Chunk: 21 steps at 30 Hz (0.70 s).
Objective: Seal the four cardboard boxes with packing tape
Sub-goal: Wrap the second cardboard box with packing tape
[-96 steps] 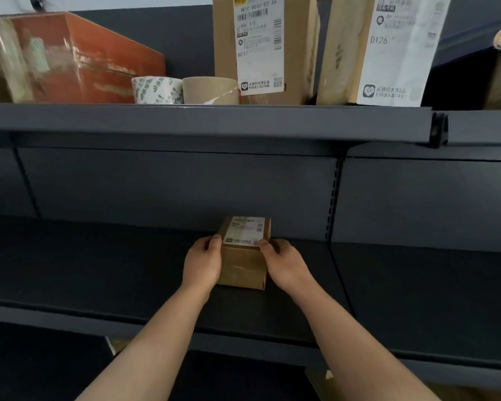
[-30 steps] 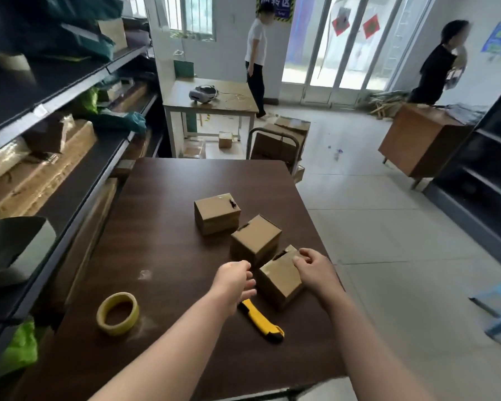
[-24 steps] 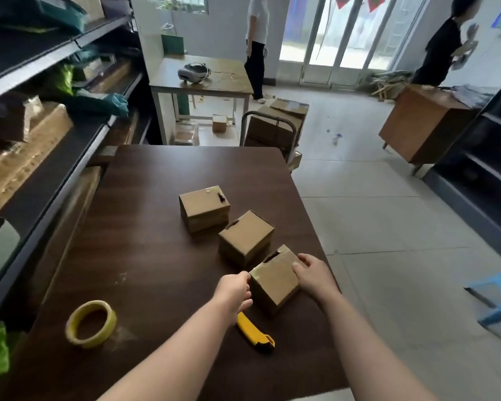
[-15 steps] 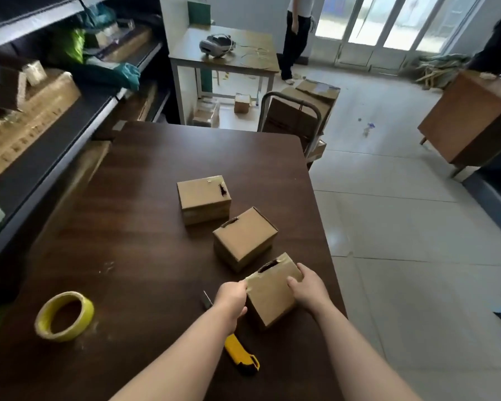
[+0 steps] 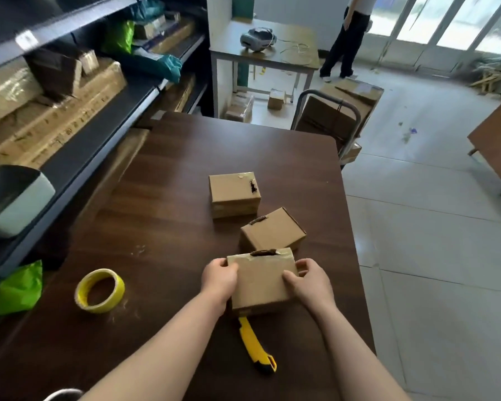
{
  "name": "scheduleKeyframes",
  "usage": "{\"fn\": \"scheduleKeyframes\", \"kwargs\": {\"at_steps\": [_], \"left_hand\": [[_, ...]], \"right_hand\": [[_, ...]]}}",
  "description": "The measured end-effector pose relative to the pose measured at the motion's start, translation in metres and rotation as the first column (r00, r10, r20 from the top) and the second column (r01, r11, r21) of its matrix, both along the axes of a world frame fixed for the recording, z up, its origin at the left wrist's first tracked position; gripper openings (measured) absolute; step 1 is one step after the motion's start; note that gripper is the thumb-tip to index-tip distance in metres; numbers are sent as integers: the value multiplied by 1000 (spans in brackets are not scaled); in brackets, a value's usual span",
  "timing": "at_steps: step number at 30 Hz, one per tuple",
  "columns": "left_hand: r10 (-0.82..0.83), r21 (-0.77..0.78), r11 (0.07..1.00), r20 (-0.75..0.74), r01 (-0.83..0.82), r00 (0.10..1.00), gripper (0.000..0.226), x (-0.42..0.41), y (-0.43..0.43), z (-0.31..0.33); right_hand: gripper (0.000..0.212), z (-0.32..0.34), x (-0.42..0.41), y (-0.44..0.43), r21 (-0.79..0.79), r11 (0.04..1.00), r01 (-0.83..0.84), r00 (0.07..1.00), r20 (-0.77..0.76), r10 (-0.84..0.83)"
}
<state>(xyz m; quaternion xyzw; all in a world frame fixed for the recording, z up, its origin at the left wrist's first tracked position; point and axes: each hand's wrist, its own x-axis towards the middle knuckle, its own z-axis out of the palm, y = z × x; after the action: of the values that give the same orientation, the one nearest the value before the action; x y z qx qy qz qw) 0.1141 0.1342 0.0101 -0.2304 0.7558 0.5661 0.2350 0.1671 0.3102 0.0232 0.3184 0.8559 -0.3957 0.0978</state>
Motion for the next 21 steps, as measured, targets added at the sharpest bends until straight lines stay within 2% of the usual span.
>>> {"fn": "scheduleKeyframes", "kwargs": {"at_steps": [6,9,16,18,21], "left_hand": [[-31,-128,992,-55,24,998,38,-7,-88,8],[-64,-190,980,-29,57,998,47,-4,-128,6],[-121,-203,970,86,136,989,60,8,-184,-32],[-139,-210,965,97,156,986,61,10,-189,-37],[-154,-235,957,90,171,984,72,8,-191,-46]], "right_hand": [[35,6,-6,-85,38,997,-69,997,29,68],[38,-5,-2,-125,71,993,-98,992,86,91],[40,-39,15,-182,54,987,-152,963,234,136],[47,-43,15,-189,67,985,-158,961,241,138],[70,-48,11,-191,10,987,-163,970,183,159]]}}
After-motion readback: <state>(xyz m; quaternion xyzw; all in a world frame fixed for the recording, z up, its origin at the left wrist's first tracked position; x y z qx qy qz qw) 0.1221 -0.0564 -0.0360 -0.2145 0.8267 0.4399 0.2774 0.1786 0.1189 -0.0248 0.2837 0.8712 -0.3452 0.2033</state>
